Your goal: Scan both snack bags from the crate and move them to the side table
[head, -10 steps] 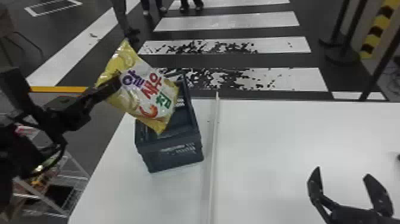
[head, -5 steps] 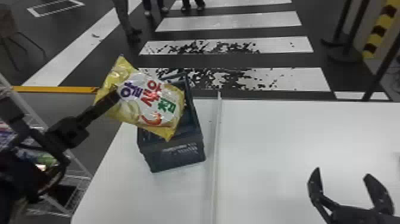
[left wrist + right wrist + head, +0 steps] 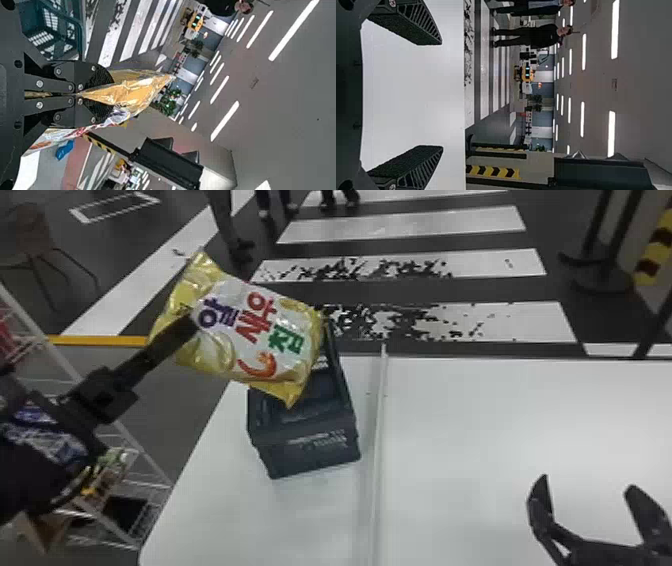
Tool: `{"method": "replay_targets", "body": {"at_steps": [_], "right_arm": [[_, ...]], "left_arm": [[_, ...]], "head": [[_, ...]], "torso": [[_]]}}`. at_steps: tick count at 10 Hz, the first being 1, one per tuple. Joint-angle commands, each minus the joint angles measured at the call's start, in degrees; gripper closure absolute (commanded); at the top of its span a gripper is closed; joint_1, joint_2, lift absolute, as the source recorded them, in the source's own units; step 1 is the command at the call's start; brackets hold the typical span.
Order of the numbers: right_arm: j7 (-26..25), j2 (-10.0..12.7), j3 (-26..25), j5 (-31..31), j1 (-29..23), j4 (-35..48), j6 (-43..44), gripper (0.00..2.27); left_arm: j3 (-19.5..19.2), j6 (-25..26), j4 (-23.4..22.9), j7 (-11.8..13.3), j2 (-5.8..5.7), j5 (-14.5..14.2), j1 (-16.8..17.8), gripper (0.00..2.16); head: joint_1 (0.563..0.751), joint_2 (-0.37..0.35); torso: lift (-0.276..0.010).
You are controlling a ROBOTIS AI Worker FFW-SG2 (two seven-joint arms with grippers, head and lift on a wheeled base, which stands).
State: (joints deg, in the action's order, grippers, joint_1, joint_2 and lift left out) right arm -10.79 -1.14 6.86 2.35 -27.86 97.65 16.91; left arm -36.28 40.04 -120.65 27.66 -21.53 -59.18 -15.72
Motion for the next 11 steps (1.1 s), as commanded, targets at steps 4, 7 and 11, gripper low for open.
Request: {"method": "replay_targets", "body": {"at_steps": [4, 7, 11], "right_arm": [[-0.55, 0.0, -0.62, 1.51, -0.79, 2.37, -0.35, 0.05], [-0.55, 0.0, -2.82, 1.78, -2.02, 4.57, -0.53, 0.05], [-0.9, 0.0, -4.14, 1.69, -2.46, 5.01, -0.53, 0.05]], "left_arm": [[7.54, 0.53, -3.18, 2.32, 4.48, -0.93, -0.98, 2.14], [21.86, -1.76, -1.95, 1.52, 5.01, 9.17, 0.6, 2.14], [37.51, -6.86, 3.58, 1.35, 6.85, 17.87, 4.12, 2.14]], "head": [[0.695, 0.157], [0.695, 0.049], [0.695, -0.124]], "torso": [[-0.099], [-0.099], [-0.099]]}}
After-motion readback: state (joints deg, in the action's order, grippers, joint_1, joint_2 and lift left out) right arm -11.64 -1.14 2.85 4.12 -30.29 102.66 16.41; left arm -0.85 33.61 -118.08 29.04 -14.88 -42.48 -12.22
